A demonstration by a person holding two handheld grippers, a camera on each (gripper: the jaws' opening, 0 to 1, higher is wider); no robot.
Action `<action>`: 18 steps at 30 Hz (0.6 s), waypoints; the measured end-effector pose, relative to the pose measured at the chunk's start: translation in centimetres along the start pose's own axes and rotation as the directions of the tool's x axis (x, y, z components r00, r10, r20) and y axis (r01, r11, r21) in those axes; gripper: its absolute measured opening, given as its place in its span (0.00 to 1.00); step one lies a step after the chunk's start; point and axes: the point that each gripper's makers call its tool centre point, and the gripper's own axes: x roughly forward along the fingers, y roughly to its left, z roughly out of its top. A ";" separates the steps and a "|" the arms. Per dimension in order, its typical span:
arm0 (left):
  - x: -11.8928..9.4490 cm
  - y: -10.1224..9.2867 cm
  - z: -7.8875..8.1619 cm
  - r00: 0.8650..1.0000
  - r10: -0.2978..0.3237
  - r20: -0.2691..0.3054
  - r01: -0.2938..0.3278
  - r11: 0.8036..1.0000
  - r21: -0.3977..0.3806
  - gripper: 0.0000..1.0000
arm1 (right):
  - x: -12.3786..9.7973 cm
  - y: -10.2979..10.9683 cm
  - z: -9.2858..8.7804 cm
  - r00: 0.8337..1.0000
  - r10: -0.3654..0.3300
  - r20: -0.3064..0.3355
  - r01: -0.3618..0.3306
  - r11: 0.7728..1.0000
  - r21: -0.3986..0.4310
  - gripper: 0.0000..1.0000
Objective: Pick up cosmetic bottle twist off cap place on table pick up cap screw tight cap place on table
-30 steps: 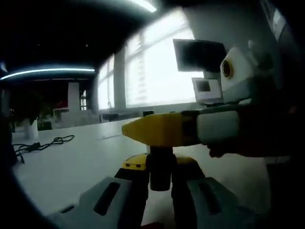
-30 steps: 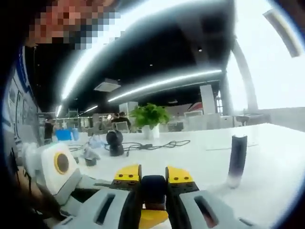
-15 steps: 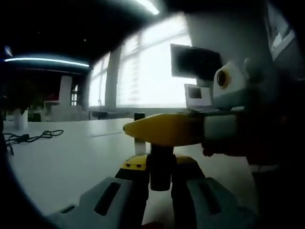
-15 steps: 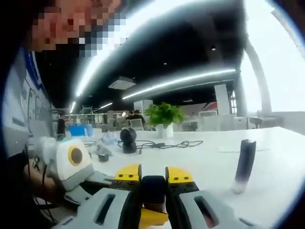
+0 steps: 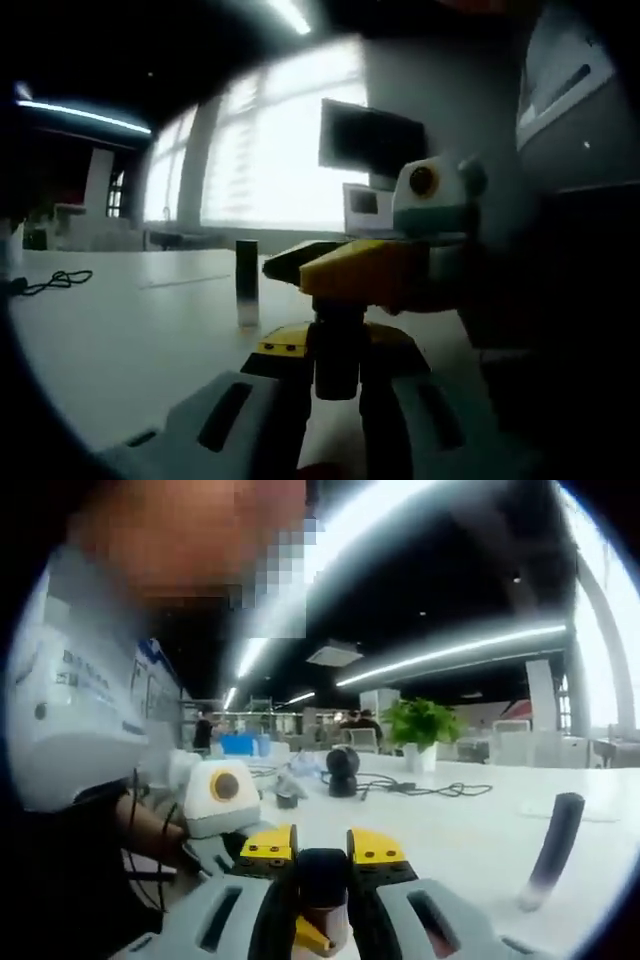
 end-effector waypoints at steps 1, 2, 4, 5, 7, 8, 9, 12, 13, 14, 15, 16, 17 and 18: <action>0.0 -0.3 0.0 1.000 -0.016 -0.001 0.016 1.000 -0.002 0.07 | -0.1 0.4 0.0 0.999 0.034 -0.001 -0.034 0.999 -0.014 0.12; 0.0 -0.5 -0.1 1.000 -0.028 -0.003 0.028 1.000 -0.003 0.07 | -0.3 0.7 0.0 0.999 0.055 -0.003 -0.055 0.998 -0.023 0.12; 0.1 -1.1 -0.2 0.999 -0.053 -0.007 0.053 0.999 0.003 0.07 | -0.5 1.3 -0.1 0.994 0.112 -0.009 -0.112 0.993 -0.036 0.12; 0.1 -1.3 -0.2 0.998 -0.064 -0.011 0.064 0.998 0.000 0.07 | -0.7 1.5 -0.2 0.990 0.138 -0.013 -0.139 0.990 -0.040 0.13; 0.2 -1.8 -0.4 0.996 -0.090 -0.019 0.090 0.996 0.000 0.07 | -1.1 2.1 -0.4 0.978 0.206 -0.021 -0.206 0.978 -0.009 0.13; 0.2 -2.0 -0.5 0.995 -0.100 -0.023 0.100 0.995 -0.006 0.07 | -1.3 2.0 -0.4 0.974 0.224 -0.020 -0.224 0.975 -0.006 0.13; 0.3 -2.3 -0.5 0.993 -0.113 -0.023 0.113 0.994 -0.012 0.07 | -1.5 2.3 -0.5 0.965 0.263 -0.016 -0.262 0.965 0.022 0.13; 0.4 -2.8 -0.7 0.990 -0.139 -0.030 0.138 0.990 -0.021 0.07 | -1.8 2.6 -0.5 0.948 0.317 -0.012 -0.316 0.948 0.031 0.13; 0.3 -2.9 -0.7 0.989 -0.145 -0.031 0.145 0.989 -0.026 0.07 | -1.8 2.5 -0.5 0.948 0.319 -0.012 -0.319 0.947 0.031 0.13; 0.3 -3.0 -0.7 0.988 -0.151 -0.033 0.150 0.988 -0.025 0.07 | -2.0 2.7 -0.5 0.939 0.344 -0.004 -0.343 0.938 0.046 0.13; 0.3 -3.2 -0.8 0.987 -0.158 -0.035 0.157 0.987 -0.028 0.07 | -2.0 2.8 -0.6 0.934 0.357 -0.004 -0.356 0.933 0.048 0.13; 0.3 -3.3 -0.8 0.986 -0.164 -0.037 0.163 0.986 -0.029 0.07 | -2.1 2.9 -0.6 0.928 0.373 -0.001 -0.373 0.926 0.053 0.13; 0.3 -3.3 -0.8 0.985 -0.168 -0.039 0.167 0.986 -0.030 0.07 | -2.2 3.1 -0.6 0.920 0.393 0.002 -0.392 0.918 0.065 0.13; 0.3 -3.5 -0.8 0.983 -0.178 -0.039 0.177 0.984 -0.033 0.07 | -2.3 3.3 -0.6 0.910 0.416 0.003 -0.415 0.907 0.066 0.13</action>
